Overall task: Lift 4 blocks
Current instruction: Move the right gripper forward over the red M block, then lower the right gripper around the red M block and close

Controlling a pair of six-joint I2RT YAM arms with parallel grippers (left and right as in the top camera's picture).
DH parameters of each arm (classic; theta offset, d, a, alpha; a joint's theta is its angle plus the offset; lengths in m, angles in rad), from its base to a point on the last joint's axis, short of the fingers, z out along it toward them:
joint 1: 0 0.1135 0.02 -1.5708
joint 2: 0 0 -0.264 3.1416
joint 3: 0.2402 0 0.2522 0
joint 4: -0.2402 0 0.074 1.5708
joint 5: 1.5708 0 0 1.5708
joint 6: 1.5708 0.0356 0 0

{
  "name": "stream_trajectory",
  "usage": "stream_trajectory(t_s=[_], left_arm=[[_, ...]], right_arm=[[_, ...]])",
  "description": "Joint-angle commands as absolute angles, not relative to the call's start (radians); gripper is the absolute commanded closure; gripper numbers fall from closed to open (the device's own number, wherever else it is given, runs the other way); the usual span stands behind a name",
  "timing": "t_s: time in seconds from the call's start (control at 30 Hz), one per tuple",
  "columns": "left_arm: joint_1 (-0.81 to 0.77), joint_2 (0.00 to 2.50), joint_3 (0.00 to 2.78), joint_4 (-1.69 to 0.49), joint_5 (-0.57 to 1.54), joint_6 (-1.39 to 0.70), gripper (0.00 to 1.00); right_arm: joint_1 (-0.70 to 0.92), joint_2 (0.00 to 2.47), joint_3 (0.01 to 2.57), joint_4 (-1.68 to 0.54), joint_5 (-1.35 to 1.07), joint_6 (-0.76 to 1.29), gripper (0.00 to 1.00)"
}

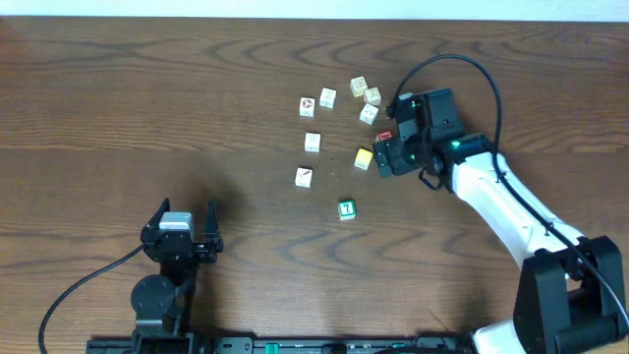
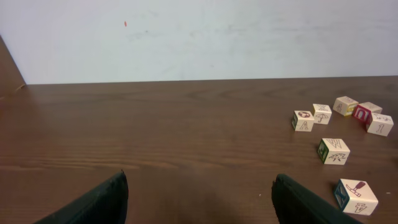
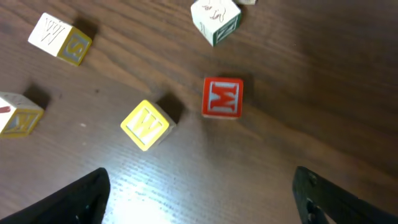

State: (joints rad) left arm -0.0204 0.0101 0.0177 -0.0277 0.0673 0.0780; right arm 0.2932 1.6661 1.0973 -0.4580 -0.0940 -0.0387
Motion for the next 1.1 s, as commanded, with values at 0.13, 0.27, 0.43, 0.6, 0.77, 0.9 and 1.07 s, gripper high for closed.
stream_trajectory(t_s=[0.13, 0.27, 0.43, 0.6, 0.77, 0.9, 1.07], left_arm=[[-0.014, 0.005, 0.004, -0.067, 0.067, 0.073, 0.26], [-0.014, 0.005, 0.004, -0.067, 0.067, 0.073, 0.26], [-0.014, 0.005, 0.004, -0.067, 0.067, 0.073, 0.26], [-0.014, 0.005, 0.004, -0.067, 0.066, 0.073, 0.26], [-0.014, 0.005, 0.004, -0.067, 0.067, 0.073, 0.26], [-0.014, 0.005, 0.004, -0.067, 0.067, 0.073, 0.25], [-0.014, 0.005, 0.004, -0.067, 0.067, 0.073, 0.26]], right_arm=[[0.302, 1.762, 1.205, -0.454, -0.001, -0.050, 0.11], [0.302, 1.841, 1.261, -0.457, -0.006, -0.037, 0.12], [0.303, 1.906, 1.281, -0.464, -0.009, -0.006, 0.22], [0.303, 1.944, 1.281, -0.480, -0.017, 0.007, 0.24], [0.303, 1.954, 1.281, -0.507, -0.020, 0.006, 0.31], [0.304, 1.955, 1.281, -0.505, -0.020, 0.006, 0.35], [0.308, 1.966, 1.281, -0.478, -0.020, 0.002, 0.29]])
